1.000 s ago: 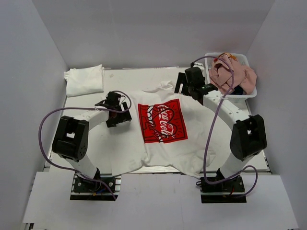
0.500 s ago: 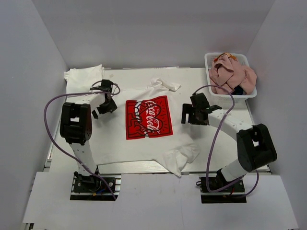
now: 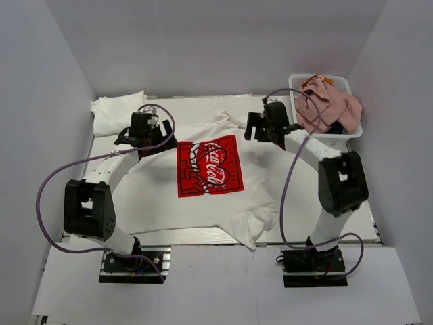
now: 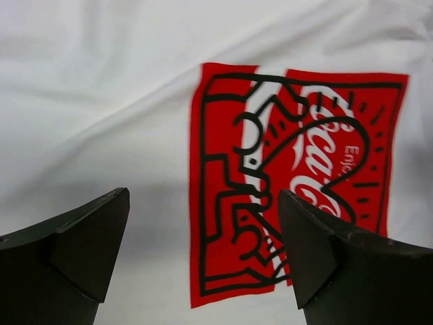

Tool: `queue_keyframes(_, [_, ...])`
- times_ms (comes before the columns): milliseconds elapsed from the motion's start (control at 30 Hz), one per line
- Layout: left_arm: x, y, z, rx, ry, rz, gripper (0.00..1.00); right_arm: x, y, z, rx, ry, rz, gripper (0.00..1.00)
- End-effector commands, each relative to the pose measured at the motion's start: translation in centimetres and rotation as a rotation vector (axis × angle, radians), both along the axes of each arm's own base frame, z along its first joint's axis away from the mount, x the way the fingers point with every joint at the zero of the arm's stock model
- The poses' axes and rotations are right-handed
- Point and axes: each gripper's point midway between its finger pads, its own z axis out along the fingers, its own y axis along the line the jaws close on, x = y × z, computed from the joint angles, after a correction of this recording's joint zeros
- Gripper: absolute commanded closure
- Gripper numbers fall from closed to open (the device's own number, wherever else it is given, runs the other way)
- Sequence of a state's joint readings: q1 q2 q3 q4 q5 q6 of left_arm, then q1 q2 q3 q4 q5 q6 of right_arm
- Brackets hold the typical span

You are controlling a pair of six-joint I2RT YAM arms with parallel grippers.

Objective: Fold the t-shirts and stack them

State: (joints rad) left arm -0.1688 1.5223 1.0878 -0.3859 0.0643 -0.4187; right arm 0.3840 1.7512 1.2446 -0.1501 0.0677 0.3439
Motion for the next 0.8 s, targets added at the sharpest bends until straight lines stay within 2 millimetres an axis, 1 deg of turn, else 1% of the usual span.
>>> queue_keyframes(0, [-0.2, -3.9, 0.2, -0.119, -0.038, -0.174, 0.00, 3.2, 2.9, 0.7, 0.025, -0.054, 0.134, 0.17])
queue_keyframes(33, [-0.2, -4.0, -0.9, -0.124, -0.007, -0.180, 0.00, 3.5, 3.1, 0.3, 0.021, -0.047, 0.148, 0.18])
queue_keyframes(67, [-0.4, -4.6, -1.3, -0.123, 0.005, -0.193, 0.00, 3.4, 2.8, -2.6, -0.018, 0.018, 0.158, 0.18])
queue_keyframes(100, [-0.4, -4.6, -1.8, -0.121, 0.017, -0.192, 0.00, 4.2, 3.1, -1.7, -0.020, 0.000, 0.161, 0.18])
queue_keyframes(133, [-0.5, -4.9, -2.3, -0.114, 0.029, -0.197, 0.00, 4.3, 3.1, -2.2, -0.029, 0.012, 0.167, 0.20])
queue_keyframes(200, [-0.7, -5.1, -4.0, -0.109, 0.064, -0.192, 0.00, 3.4, 3.2, -4.0, -0.044, 0.062, 0.204, 0.22])
queue_keyframes(233, [-0.7, -5.1, -4.6, -0.087, 0.075, -0.182, 0.00, 2.7, 3.5, -4.6, -0.034, 0.082, 0.223, 0.23])
queue_keyframes(267, [-1.3, -5.0, -5.7, -0.066, 0.115, -0.176, 0.00, 1.9, 3.4, -5.4, -0.038, 0.104, 0.233, 0.23])
queue_keyframes(300, [-1.5, -5.3, -6.5, -0.044, 0.139, -0.178, 0.00, 1.6, 3.3, -5.7, -0.039, 0.112, 0.232, 0.23])
queue_keyframes(333, [-1.4, -4.5, -7.2, -0.004, 0.153, -0.145, 0.00, 0.7, 3.1, -6.7, -0.038, 0.145, 0.236, 0.23])
queue_keyframes(367, [-2.0, -4.5, -7.9, 0.025, 0.177, -0.154, 0.00, 0.4, 3.0, -7.1, -0.037, 0.154, 0.236, 0.25])
queue_keyframes(400, [-2.1, -4.3, -8.1, 0.052, 0.183, -0.144, 0.00, 0.3, 2.9, -7.1, -0.033, 0.155, 0.224, 0.27])
queue_keyframes(433, [-1.9, -4.2, -8.4, 0.062, 0.187, -0.137, 0.00, -0.6, 2.5, -8.0, -0.042, 0.181, 0.220, 0.30])
queue_keyframes(467, [-2.3, -4.5, -8.9, 0.067, 0.206, -0.146, 0.00, -0.8, 2.3, -8.4, -0.044, 0.189, 0.216, 0.34])
queue_keyframes(500, [-2.4, -4.7, -8.9, 0.075, 0.205, -0.151, 0.00, -0.9, 2.2, -8.4, -0.044, 0.190, 0.212, 0.43])
queue_keyframes(533, [-2.8, -4.6, -9.3, 0.078, 0.216, -0.151, 0.00, -1.7, 2.2, -9.0, -0.043, 0.212, 0.213, 0.50])
queue_keyframes(567, [-3.1, -5.0, -9.9, 0.082, 0.225, -0.163, 0.00, -2.2, 1.9, -9.4, -0.048, 0.229, 0.212, 0.56])
queue_keyframes(600, [-3.0, -5.0, -10.2, 0.082, 0.227, -0.163, 0.00, -3.0, 1.8, -9.9, -0.051, 0.247, 0.218, 0.69])
queue_keyframes(633, [-3.4, -5.8, -10.2, 0.085, 0.226, -0.186, 0.00, -3.2, 1.6, -9.7, -0.046, 0.242, 0.202, 0.77])
queue_keyframes(667, [-3.9, -5.7, -11.0, 0.093, 0.258, -0.187, 0.00, -5.2, 0.5, -11.0, -0.063, 0.285, 0.187, 0.84])
queue_keyframes(700, [-4.2, -6.2, -11.4, 0.097, 0.267, -0.203, 0.00, -5.2, 0.4, -10.8, -0.054, 0.271, 0.174, 0.90])
queue_keyframes(733, [-4.6, -7.0, -11.4, 0.100, 0.266, -0.225, 0.00, -4.7, -0.1, -8.8, -0.057, 0.206, 0.152, 1.00])
queue_keyframes(767, [-5.1, -7.2, -11.7, 0.105, 0.276, -0.235, 0.00, -5.8, -1.4, -9.5, -0.095, 0.219, 0.123, 1.00])
